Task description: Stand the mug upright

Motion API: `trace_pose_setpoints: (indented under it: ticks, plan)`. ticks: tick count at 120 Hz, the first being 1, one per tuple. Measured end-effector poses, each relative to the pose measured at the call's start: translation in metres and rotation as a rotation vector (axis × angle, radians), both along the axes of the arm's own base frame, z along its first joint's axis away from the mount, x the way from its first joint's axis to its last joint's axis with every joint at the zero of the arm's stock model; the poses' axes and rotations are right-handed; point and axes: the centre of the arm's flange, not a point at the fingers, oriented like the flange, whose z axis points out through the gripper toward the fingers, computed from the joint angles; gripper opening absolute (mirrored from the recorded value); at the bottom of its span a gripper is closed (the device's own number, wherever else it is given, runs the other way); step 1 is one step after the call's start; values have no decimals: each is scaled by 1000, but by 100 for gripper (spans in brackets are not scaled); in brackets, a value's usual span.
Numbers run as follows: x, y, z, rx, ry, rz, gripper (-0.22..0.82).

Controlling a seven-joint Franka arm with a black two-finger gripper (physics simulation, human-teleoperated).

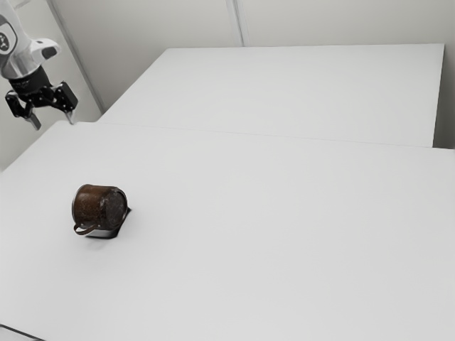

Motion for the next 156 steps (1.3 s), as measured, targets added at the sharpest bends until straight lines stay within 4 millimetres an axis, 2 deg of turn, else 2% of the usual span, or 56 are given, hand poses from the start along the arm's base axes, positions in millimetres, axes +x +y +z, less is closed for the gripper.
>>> trace_pose_setpoints:
  ticks: [8,22,29,44,54,79,90,105,120,139,156]
  plan:
    - [-3,28,-24,-86,26,73,60]
    - [-5,78,-80,-228,78,178,60]
    - [-5,97,-104,-285,93,209,60]
    - [6,112,-143,-396,95,213,60]
    - [4,127,-170,-469,89,226,60]
    - [0,156,-201,-560,39,206,60]
    - [2,169,-223,-598,20,194,60]
    - [4,177,-245,-646,-9,173,60]
    - [3,175,-263,-720,-36,155,60]
    - [-9,162,-298,-851,-57,170,60]
    - [-12,148,-308,-957,-84,183,60]
